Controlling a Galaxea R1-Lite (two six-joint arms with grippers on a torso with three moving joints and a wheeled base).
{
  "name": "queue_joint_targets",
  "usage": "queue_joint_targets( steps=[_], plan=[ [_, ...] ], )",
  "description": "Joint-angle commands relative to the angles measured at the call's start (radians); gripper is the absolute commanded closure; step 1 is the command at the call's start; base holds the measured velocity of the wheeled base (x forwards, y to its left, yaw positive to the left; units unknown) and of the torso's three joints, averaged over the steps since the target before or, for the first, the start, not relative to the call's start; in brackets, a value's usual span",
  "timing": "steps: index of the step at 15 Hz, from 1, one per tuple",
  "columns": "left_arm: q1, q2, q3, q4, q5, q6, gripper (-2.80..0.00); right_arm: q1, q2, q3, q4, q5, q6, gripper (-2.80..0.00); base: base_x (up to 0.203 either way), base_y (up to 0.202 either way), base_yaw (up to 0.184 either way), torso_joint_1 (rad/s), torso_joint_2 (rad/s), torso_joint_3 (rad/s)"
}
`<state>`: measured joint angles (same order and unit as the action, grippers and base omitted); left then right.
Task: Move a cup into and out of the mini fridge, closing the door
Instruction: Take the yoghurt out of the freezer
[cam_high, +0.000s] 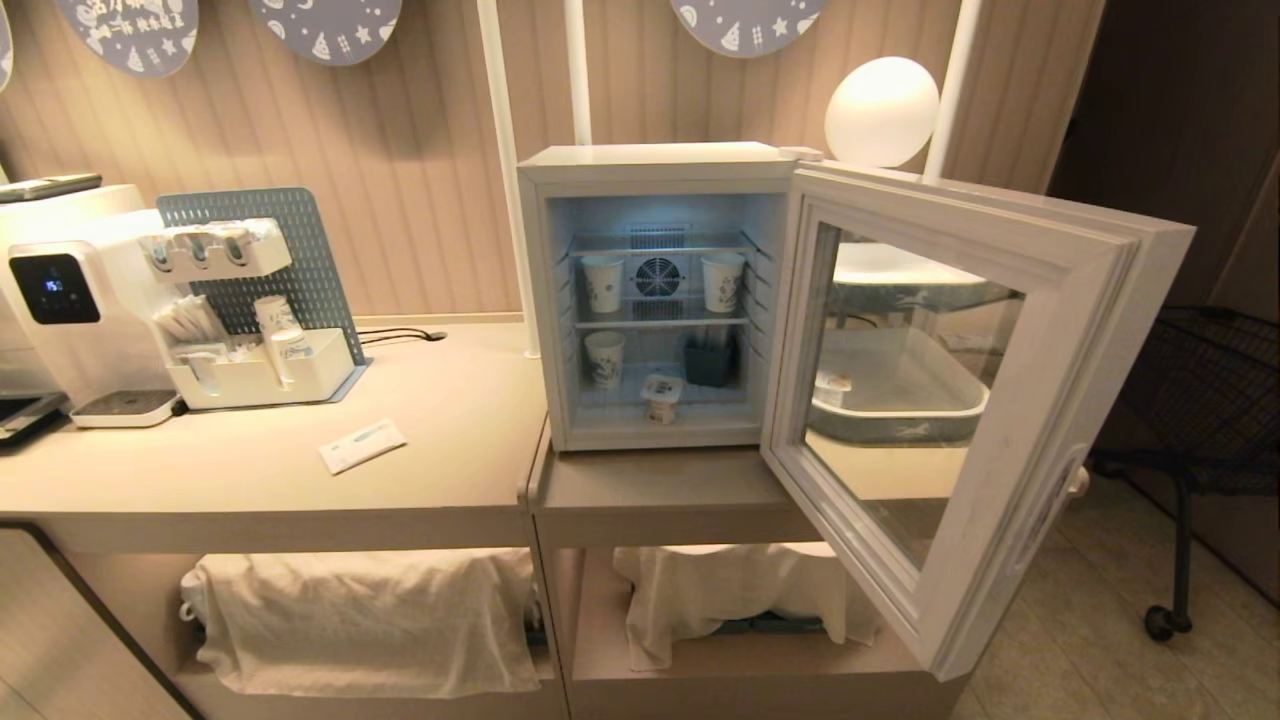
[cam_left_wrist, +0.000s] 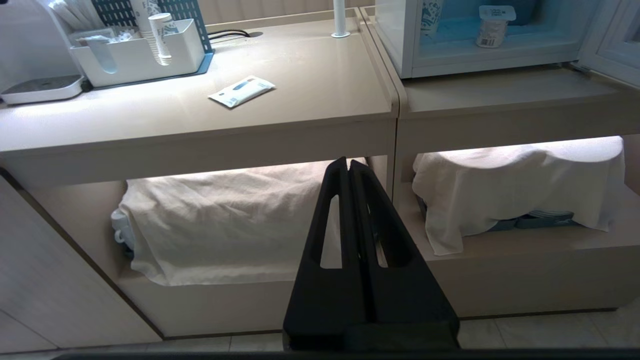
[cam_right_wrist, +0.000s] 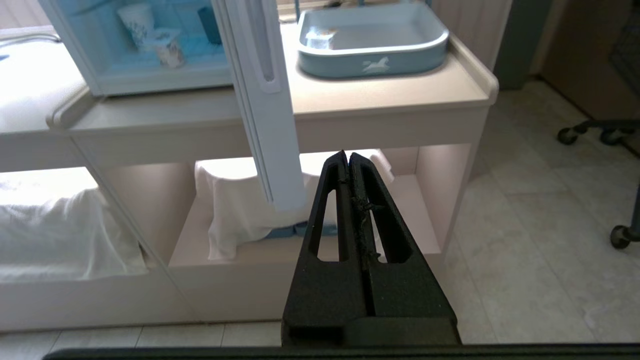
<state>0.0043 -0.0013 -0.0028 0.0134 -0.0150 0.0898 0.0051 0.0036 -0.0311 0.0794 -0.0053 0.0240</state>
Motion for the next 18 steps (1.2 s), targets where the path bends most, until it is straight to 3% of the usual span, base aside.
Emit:
queue_joint_targets(
  steps=[1,5,18],
  plan=[
    [0.000,0.001,0.000,0.000,0.000,0.001,0.00,0.001,0.000,0.000,0.000,-0.001,0.001,0.00,0.000,0.000,0.000,0.000,0.00,0.000],
    [0.000,0.001,0.000,0.000,0.000,-0.001,0.00,0.001,0.001,0.000,0.000,0.000,0.001,0.00,0.002,0.092,-0.005,0.002,0.00,0.003],
    [0.000,0.001,0.000,0.000,0.000,-0.001,0.00,0.000,0.000,0.000,0.000,-0.001,0.001,0.00,0.000,0.190,-0.001,0.002,0.00,0.003]
  ],
)
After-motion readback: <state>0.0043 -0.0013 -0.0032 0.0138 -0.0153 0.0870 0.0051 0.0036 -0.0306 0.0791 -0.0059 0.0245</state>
